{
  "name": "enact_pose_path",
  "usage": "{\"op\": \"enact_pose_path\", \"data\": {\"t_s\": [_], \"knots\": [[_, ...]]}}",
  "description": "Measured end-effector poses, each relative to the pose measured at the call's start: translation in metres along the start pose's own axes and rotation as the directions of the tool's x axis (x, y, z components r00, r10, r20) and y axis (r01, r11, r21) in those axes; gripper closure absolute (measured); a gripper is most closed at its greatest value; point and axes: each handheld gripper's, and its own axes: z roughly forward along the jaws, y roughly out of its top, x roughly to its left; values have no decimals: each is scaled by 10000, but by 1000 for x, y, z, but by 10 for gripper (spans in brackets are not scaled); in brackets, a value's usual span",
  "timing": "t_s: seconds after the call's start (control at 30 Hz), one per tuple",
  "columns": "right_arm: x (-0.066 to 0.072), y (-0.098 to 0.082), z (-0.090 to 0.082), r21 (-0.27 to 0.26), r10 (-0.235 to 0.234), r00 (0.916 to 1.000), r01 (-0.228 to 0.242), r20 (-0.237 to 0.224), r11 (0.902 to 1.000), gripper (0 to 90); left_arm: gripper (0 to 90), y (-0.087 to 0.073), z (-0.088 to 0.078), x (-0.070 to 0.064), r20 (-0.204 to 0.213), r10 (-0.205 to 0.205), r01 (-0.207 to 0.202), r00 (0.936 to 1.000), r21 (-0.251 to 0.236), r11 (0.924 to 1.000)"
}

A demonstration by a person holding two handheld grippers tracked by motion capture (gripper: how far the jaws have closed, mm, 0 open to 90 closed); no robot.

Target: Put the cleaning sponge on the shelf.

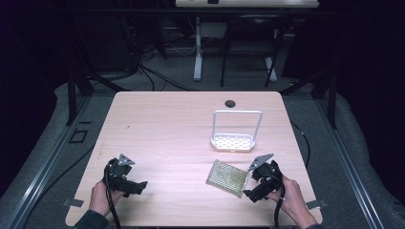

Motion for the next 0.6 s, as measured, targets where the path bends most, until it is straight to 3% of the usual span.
{"op": "enact_pose_path", "data": {"t_s": [0.27, 0.6], "knots": [[6, 15, 11, 148, -490, 9987, 492, -111, 9987, 0, 0, 0, 0, 0, 57, 24, -25, 10000, 65, 10000], [11, 31, 25, 3, -1081, 9922, 1083, -615, 9941, 0, 0, 0, 0, 1, 72, -9, 8, 10000, 61, 10000]]}}
